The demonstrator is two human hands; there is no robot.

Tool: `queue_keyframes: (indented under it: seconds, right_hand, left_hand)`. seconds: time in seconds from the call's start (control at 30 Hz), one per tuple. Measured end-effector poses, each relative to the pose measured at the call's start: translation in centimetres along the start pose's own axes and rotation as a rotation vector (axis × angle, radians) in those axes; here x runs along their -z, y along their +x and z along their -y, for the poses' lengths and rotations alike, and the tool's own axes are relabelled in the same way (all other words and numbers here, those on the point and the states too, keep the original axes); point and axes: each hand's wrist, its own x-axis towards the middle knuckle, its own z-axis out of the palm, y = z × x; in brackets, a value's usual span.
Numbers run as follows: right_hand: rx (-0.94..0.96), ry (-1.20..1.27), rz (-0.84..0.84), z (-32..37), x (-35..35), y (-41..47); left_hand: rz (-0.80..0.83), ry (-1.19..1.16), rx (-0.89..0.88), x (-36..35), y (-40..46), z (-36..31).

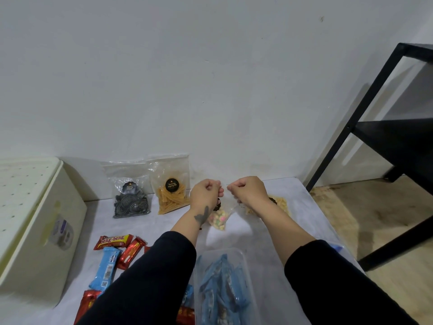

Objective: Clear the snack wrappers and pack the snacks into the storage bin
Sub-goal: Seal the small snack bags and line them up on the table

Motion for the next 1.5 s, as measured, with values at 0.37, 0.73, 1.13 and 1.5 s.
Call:
queue_keyframes:
  seconds: [0.37, 0.73, 1.13, 1.5]
  right_hand:
    - [0.021, -0.168, -0.115, 0.2, -1.1, 0.9]
    - [0.230, -0.108, 0.021, 2.3, -2.4, 4.8]
    - [0.215, 0.080, -0.167, 3.0, -4.6, 7.1]
    - [-0.110, -0.230, -0.114, -5.1, 2.1, 2.3]
  left_hand:
    - [-0.027, 0.050, -0.029, 0.3, -0.1, 0.3]
    - [-0.208, 0.235, -0.094, 2.7, 1.2, 3.4]
    - [-0.142, 0.328, -0.089, 3.0, 3.4, 3.2]
    - [0.170, 0.436, -0.023, -2.6, 0.6, 3.0]
